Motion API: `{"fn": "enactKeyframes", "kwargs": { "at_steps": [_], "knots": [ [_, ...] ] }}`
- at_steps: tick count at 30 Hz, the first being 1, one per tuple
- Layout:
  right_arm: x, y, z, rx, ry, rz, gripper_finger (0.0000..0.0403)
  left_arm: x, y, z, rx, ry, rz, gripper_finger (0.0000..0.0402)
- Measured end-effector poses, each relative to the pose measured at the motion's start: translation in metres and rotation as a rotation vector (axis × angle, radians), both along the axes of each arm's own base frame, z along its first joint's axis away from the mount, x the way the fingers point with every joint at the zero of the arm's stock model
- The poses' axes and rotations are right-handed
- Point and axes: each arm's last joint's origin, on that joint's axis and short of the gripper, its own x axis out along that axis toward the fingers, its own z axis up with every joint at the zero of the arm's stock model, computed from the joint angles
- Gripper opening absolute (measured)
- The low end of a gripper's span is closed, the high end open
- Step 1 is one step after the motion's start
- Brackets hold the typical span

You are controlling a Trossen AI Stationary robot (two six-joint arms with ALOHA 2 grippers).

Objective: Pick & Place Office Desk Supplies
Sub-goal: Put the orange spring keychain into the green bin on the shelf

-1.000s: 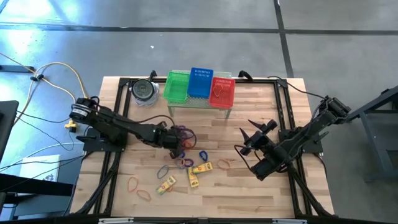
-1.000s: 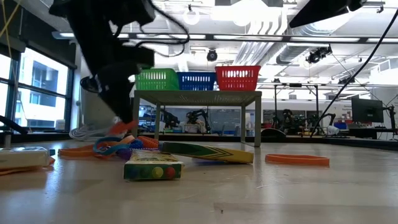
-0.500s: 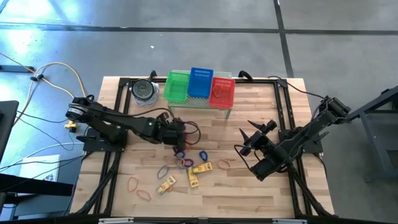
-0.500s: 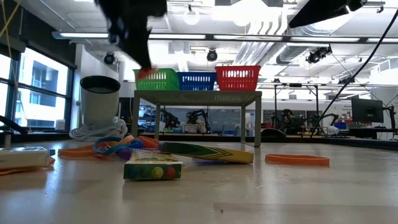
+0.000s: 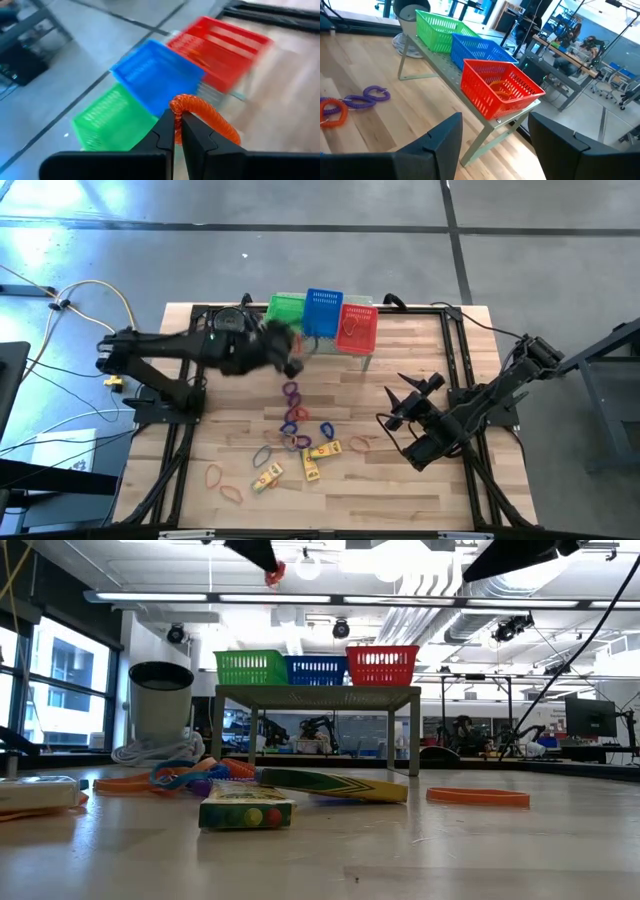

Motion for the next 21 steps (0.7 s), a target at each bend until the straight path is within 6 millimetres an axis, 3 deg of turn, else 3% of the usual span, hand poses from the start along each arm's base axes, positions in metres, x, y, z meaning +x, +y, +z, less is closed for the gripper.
{"fn": "enactKeyframes", "kwargs": {
  "at_steps": [7,10,15,21],
  "knots": [
    [0.0,0.0,0.0,-0.004,0.005,0.002,0.0215,-0.011,0.075,-0.004,-0.132,-0.004,0.145,0.0009],
    [0.0,0.0,0.0,-0.004,0.005,0.002,0.0215,-0.019,0.099,-0.004,-0.173,-0.04,0.203,0.0009],
    [0.0,0.0,0.0,-0.011,0.002,0.003,0.0215,-0.021,0.124,-0.013,-0.207,-0.029,0.264,0.0009],
    [0.001,0.0,0.001,-0.025,-0.012,0.003,0.0215,0.0,0.137,-0.035,-0.274,0.008,0.234,0.0009]
  ]
}}
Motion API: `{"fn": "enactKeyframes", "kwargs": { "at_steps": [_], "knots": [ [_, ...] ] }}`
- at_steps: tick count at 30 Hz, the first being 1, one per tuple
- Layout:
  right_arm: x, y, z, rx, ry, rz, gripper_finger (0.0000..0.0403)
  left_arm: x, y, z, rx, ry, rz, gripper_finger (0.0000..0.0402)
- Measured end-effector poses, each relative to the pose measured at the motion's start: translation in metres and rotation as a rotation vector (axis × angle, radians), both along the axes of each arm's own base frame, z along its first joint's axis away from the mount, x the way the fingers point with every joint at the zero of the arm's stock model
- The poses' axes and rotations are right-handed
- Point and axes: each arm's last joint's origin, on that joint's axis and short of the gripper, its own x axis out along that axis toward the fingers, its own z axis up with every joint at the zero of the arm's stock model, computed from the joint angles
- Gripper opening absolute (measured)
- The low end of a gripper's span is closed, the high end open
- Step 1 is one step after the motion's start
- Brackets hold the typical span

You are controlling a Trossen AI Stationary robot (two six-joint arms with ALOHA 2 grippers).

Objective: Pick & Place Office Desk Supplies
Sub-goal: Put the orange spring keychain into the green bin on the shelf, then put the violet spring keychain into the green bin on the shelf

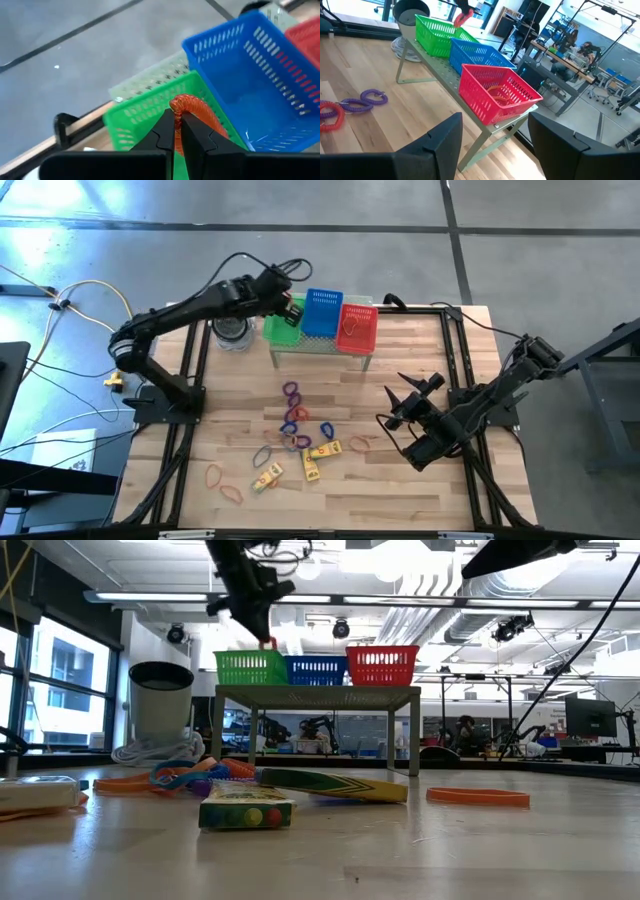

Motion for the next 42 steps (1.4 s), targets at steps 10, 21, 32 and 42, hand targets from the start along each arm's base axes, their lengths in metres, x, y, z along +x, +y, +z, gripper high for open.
{"fn": "enactKeyframes", "kwargs": {
  "at_steps": [10,21,32,42],
  "knots": [
    [0.0,0.0,0.0,-0.018,0.015,0.005,0.0215,0.012,0.01,-0.02,0.01,0.041,0.132,0.0009],
    [0.0,0.0,0.001,-0.039,-0.001,0.005,0.0215,0.01,0.005,-0.024,-0.037,0.081,0.102,0.0014],
    [0.0,0.0,0.001,-0.053,-0.011,0.005,0.0215,0.014,-0.001,-0.023,-0.006,0.131,0.034,0.0071],
    [0.0,0.0,0.001,-0.06,-0.002,0.007,0.0215,0.011,-0.004,-0.015,0.028,0.139,-0.014,0.0134]
  ]
}}
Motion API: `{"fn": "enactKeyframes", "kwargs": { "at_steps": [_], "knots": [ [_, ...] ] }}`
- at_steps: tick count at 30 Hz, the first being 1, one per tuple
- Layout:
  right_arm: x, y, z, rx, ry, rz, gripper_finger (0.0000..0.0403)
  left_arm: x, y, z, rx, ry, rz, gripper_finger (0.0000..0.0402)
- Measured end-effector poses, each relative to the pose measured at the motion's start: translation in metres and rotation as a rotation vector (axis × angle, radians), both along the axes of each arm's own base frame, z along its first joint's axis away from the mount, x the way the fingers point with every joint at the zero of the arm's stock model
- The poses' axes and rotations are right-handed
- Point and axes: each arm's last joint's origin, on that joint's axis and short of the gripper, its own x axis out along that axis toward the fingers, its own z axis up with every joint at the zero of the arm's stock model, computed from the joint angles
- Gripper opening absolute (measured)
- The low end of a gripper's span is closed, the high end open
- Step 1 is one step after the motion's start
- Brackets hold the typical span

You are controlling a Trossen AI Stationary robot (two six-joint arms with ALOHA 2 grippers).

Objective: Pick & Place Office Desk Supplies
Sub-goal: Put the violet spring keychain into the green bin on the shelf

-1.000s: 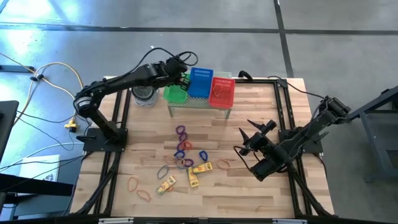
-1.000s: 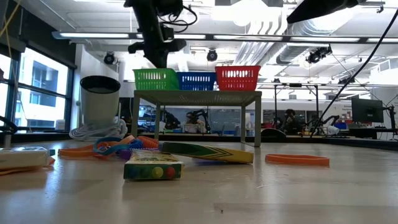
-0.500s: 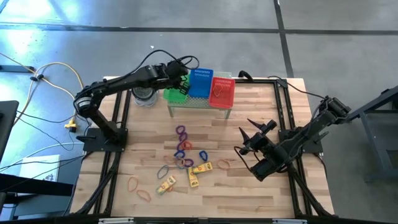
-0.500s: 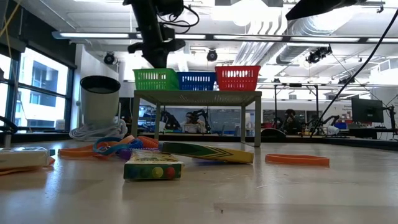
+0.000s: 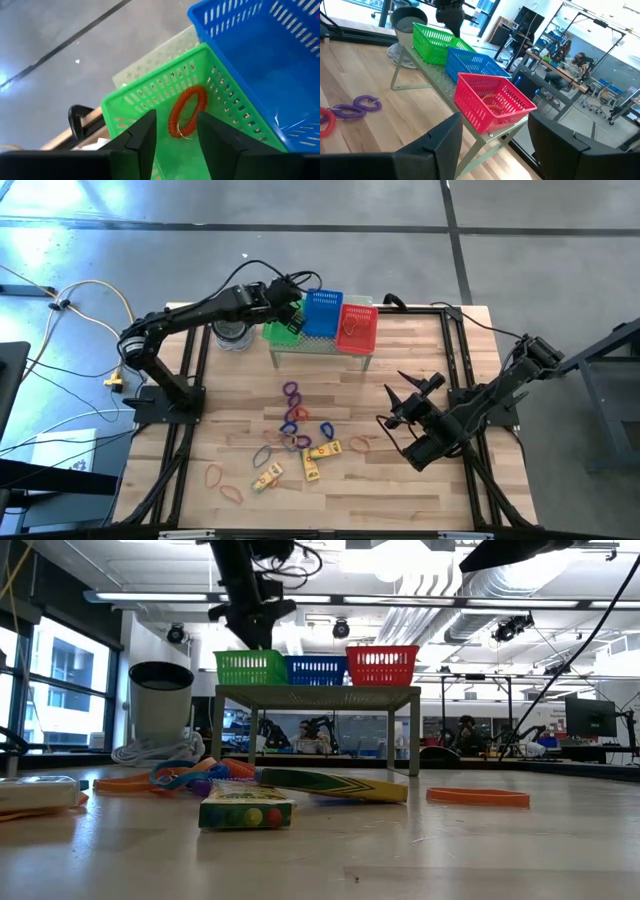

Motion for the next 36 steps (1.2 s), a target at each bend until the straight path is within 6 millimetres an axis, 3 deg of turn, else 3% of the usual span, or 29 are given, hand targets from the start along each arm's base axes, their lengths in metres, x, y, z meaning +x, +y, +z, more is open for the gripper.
{"fn": "enactKeyframes", "kwargs": {
  "at_steps": [6,10,13,20,25,30,36],
  "knots": [
    [0.0,0.0,0.0,-0.012,-0.007,0.001,0.0215,0.003,-0.026,0.034,0.157,-0.053,-0.194,0.0136],
    [0.001,0.0,0.0,-0.006,-0.01,0.001,0.0215,0.004,-0.057,0.051,0.203,-0.117,-0.308,0.0136],
    [0.001,0.0,0.0,0.009,0.001,0.001,0.0215,0.004,-0.084,0.052,0.175,-0.108,-0.408,0.0136],
    [0.001,0.001,-0.001,0.025,0.012,0.001,0.0215,0.004,-0.142,0.036,-0.015,-0.006,-0.7,0.0136],
    [0.001,0.001,-0.001,0.024,0.005,0.001,0.0215,0.001,-0.172,0.02,-0.109,0.119,-0.8,0.0136],
    [0.002,0.001,0.0,0.011,-0.011,0.002,0.0215,0.001,-0.189,0.001,-0.131,0.203,-0.854,0.0136],
    [0.002,0.0,0.0,0.016,-0.01,-0.003,0.0215,-0.005,-0.195,-0.028,-0.194,0.293,-0.858,0.0136]
  ]
}}
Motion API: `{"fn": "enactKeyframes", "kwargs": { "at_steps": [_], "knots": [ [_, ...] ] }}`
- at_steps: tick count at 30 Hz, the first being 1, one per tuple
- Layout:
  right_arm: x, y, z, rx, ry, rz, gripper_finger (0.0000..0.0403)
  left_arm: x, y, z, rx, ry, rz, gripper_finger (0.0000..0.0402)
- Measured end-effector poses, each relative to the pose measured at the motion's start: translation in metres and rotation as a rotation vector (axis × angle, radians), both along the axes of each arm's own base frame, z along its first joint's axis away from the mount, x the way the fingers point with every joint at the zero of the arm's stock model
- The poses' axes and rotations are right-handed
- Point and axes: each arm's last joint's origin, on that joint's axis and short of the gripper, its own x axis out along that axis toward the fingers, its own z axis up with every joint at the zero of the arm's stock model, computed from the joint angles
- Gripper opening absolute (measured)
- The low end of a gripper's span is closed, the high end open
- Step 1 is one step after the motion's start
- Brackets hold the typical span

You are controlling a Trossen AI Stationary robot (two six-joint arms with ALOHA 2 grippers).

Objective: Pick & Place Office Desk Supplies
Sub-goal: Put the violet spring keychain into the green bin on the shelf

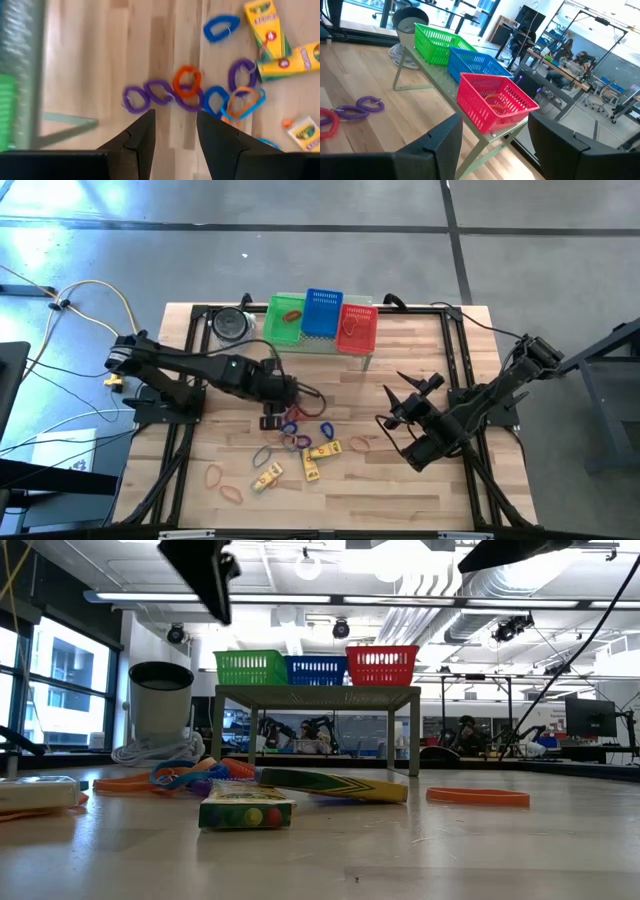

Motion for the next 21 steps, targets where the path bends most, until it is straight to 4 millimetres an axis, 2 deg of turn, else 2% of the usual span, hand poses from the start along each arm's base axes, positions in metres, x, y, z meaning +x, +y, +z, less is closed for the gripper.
{"fn": "enactKeyframes", "kwargs": {
  "at_steps": [5,9,16,21],
  "knots": [
    [0.0,-0.003,-0.004,0.001,0.024,-0.008,0.0215,-0.006,-0.002,-0.029,-0.101,0.105,0.029,0.0136],
    [0.002,-0.007,-0.008,0.002,0.027,-0.027,0.0215,-0.01,-0.002,-0.044,-0.12,0.139,0.062,0.0136],
    [0.008,-0.012,-0.008,0.022,0.012,-0.059,0.0215,0.004,0.004,-0.062,-0.1,-0.001,-0.007,0.0136],
    [0.009,-0.014,-0.008,0.034,0.027,-0.065,0.0215,0.008,0.017,-0.078,-0.116,-0.06,0.047,0.0136]
  ]
}}
